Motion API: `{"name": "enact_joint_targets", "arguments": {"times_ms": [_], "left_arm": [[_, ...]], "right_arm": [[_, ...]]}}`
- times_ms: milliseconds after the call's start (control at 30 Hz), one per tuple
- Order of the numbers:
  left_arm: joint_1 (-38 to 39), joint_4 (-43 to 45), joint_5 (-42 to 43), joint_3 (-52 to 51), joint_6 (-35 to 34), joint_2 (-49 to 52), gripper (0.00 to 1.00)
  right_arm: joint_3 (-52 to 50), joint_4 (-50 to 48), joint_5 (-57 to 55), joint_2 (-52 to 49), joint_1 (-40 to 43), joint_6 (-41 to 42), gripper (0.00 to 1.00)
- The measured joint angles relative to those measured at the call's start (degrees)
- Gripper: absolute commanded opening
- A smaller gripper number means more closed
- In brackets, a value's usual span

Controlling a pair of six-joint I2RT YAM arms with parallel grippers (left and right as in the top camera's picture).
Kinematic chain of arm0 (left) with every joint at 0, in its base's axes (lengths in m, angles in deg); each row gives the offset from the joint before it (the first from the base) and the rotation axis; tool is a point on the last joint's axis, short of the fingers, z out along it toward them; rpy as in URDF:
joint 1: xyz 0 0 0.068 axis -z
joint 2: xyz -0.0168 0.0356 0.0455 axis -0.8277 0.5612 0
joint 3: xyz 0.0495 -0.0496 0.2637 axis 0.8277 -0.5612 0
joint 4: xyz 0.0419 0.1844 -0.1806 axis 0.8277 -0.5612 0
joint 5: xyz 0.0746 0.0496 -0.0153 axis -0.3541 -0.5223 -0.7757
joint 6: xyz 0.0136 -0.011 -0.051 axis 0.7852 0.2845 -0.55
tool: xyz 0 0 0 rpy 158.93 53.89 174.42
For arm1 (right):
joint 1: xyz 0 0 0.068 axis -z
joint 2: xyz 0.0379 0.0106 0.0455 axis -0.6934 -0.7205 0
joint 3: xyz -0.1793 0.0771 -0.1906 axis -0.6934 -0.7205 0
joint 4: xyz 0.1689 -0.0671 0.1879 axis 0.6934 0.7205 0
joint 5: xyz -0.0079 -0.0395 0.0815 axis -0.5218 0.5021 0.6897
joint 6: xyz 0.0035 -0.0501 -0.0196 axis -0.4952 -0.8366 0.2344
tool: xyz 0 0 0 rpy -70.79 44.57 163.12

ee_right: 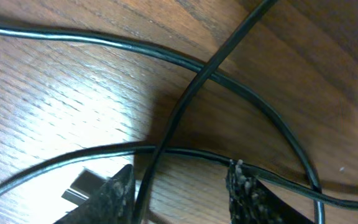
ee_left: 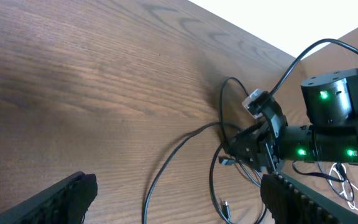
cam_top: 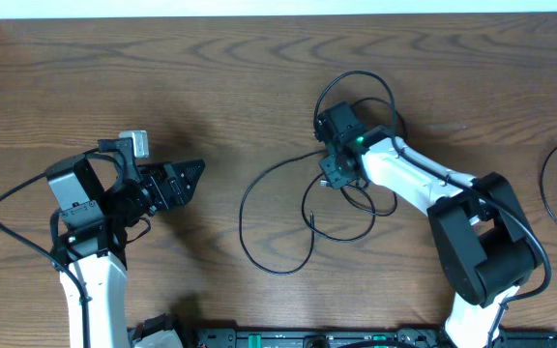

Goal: Untangle cables

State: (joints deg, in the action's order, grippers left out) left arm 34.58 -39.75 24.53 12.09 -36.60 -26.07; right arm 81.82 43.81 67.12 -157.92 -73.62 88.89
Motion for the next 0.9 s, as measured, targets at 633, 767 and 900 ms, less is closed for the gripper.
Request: {"name": "enact_joint_targets", "arguments": {"times_ms": [633, 767, 900], "left_arm": [[0.00, 0.72, 0.00, 0.00, 0.00, 0.00, 0.89], [0.00, 1.33, 0.02, 0.00, 0.00, 0.00, 0.89], [0.00, 1.40, 0.02, 0.00, 0.00, 0.00, 0.90]], "right_arm": [[0.00, -2.38, 7.69, 0.00, 3.54, -19.71, 0.61], [0.00, -2.47, 9.25, 0.00, 3.93, -21.38, 0.62], [0.00, -2.49, 10.40, 0.00, 5.16, -22.14, 0.62]]}}
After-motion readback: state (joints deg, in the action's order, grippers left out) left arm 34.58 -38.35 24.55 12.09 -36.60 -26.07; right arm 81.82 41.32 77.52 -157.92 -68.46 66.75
